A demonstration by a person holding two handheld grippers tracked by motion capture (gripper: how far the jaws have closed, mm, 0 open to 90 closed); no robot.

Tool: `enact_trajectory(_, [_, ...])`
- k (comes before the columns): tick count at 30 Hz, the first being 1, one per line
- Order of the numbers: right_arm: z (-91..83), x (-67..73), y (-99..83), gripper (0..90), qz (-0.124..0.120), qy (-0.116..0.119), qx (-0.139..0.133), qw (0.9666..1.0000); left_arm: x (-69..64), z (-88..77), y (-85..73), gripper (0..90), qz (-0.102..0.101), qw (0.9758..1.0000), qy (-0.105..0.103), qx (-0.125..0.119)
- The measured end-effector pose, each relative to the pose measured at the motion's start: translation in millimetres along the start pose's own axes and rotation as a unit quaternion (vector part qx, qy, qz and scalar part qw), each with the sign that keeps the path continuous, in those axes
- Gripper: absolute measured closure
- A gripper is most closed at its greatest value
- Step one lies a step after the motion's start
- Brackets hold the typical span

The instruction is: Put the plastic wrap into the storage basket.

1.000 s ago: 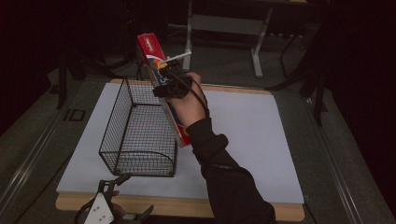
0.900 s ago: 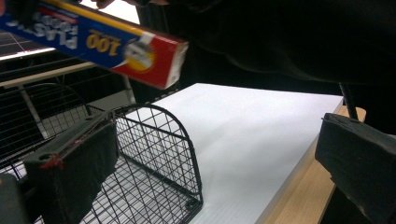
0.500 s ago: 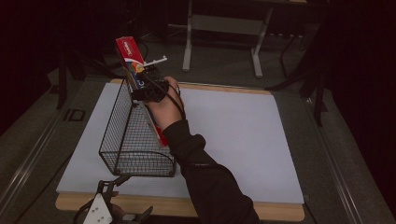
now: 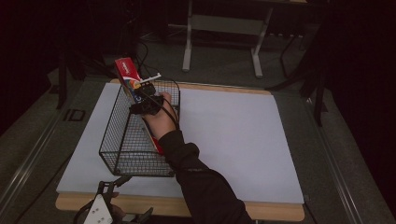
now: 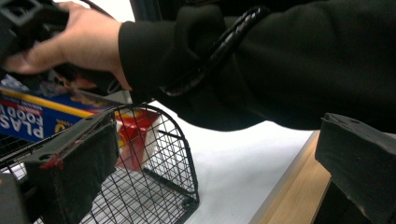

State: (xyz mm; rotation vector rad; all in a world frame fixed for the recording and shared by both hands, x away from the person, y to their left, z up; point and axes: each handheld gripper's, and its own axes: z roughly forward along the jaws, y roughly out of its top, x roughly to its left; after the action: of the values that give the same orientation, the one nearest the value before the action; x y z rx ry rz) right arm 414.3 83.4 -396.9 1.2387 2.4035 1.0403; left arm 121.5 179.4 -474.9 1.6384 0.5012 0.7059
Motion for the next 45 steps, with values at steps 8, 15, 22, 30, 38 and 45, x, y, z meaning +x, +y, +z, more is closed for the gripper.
enact_trajectory(8, [15.8,-6.5,-10.6,39.1,0.022,0.001,0.023,0.9995,0.2,-0.5,0.1,0.2,-0.002,1.0,-0.001,0.0])
enact_trajectory(15, [18.5,-3.4,-15.1,38.4,0.012,-0.002,0.033,0.9994,-0.2,-0.1,0.0,0.2,-0.001,1.0,-0.002,0.001])
enact_trajectory(22, [18.2,-4.4,-13.2,37.4,0.006,0.004,0.044,0.999,-0.9,1.2,-0.1,0.2,0.001,1.0,-0.003,0.004])
enact_trajectory(30, [31.9,-9.4,-24.9,37.7,-0.005,-0.015,0.068,0.9976,-1.1,1.0,0.0,0.2,0.002,1.0,-0.005,0.004])
enact_trajectory(38, [34.6,-9.5,-30.5,36.3,-0.008,-0.014,0.075,0.997,-1.5,2.4,-0.3,0.2,0.002,1.0,-0.006,0.007])
enact_trajectory(45, [30.7,-11.7,-30.1,33.5,-0.009,-0.004,0.074,0.9972,-1.2,1.5,0.0,0.2,0.0,1.0,-0.004,0.006])
